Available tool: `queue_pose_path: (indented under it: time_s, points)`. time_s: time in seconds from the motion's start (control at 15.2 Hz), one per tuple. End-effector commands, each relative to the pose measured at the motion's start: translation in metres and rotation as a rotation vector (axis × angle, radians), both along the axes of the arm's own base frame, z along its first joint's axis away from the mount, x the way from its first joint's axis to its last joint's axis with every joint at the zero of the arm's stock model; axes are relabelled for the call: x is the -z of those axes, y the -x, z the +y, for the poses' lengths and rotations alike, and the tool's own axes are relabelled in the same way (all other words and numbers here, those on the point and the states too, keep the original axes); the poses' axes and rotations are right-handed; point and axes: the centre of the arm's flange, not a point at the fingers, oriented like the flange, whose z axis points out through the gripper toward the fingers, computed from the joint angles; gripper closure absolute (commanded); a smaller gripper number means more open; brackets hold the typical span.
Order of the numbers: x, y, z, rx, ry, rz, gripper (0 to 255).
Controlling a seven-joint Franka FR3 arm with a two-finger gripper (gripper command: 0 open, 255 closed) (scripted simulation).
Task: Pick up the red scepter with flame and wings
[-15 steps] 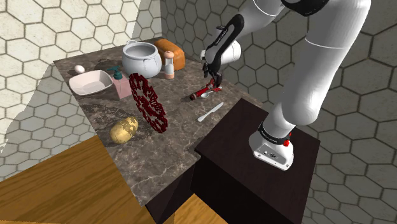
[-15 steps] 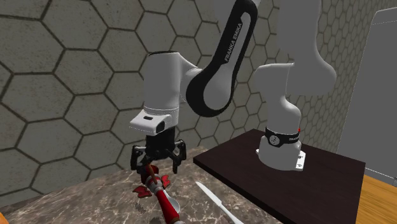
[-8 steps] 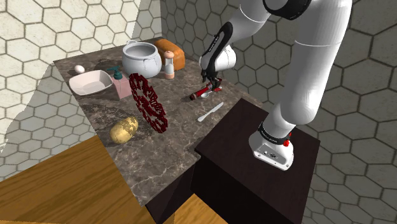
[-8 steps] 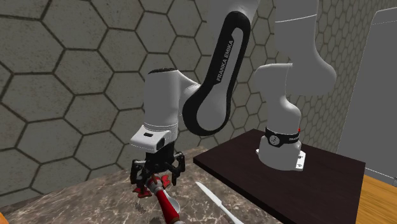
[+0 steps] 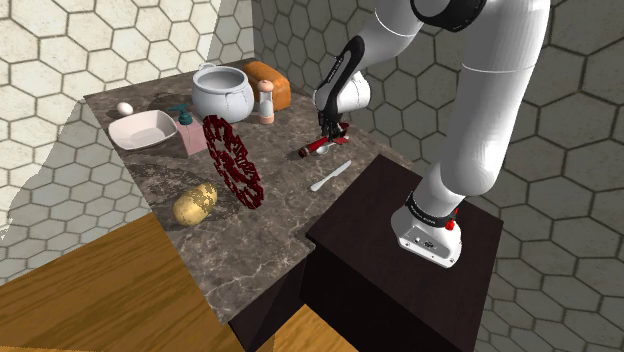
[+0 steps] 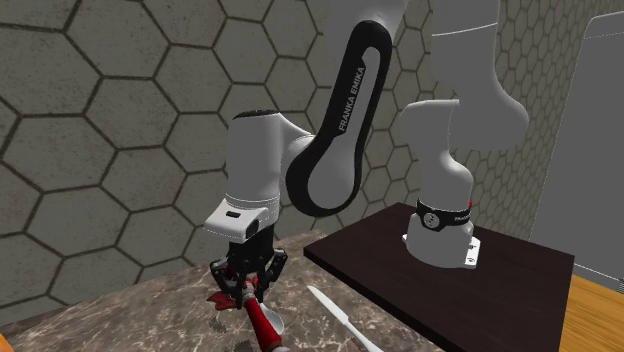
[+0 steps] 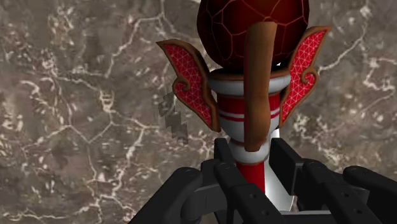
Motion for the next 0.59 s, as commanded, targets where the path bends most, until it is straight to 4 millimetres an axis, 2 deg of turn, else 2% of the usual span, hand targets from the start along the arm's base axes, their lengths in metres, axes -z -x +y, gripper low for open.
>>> queue_pose_path:
  time_s: [0.0, 0.2, 0.53]
  points:
    - [0.0, 0.0, 0.0, 0.0, 0.0, 0.001, 255]
    - [0.0, 0.001, 0.0, 0.0, 0.0, 0.001, 255]
    - [-0.026, 0.001, 0.0, 0.0, 0.0, 0.001, 255]
